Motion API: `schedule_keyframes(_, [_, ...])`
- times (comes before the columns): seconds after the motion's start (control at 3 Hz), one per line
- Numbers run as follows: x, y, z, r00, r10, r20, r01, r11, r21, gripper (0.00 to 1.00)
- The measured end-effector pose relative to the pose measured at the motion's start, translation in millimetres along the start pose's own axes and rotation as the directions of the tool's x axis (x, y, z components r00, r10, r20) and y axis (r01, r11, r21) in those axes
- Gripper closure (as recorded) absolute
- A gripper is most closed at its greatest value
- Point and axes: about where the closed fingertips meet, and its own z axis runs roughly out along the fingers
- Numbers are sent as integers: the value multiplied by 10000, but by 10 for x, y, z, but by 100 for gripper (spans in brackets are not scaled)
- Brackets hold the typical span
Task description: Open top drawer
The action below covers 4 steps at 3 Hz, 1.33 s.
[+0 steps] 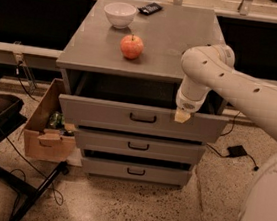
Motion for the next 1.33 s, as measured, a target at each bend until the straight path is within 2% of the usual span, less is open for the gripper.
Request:
schedule_keyframes(0.33, [0, 0, 0, 10000, 0, 0, 0, 10000, 0, 75])
schedule_keyframes(0.67, [0, 0, 1, 10000, 0, 0, 0, 10000, -1, 46])
schedule_keyframes(1.0, [0, 0, 1, 10000, 0, 0, 0, 10000, -1, 21])
schedule_keyframes(1.33, [0, 1, 1, 10000, 0, -1, 0, 10000, -2, 0])
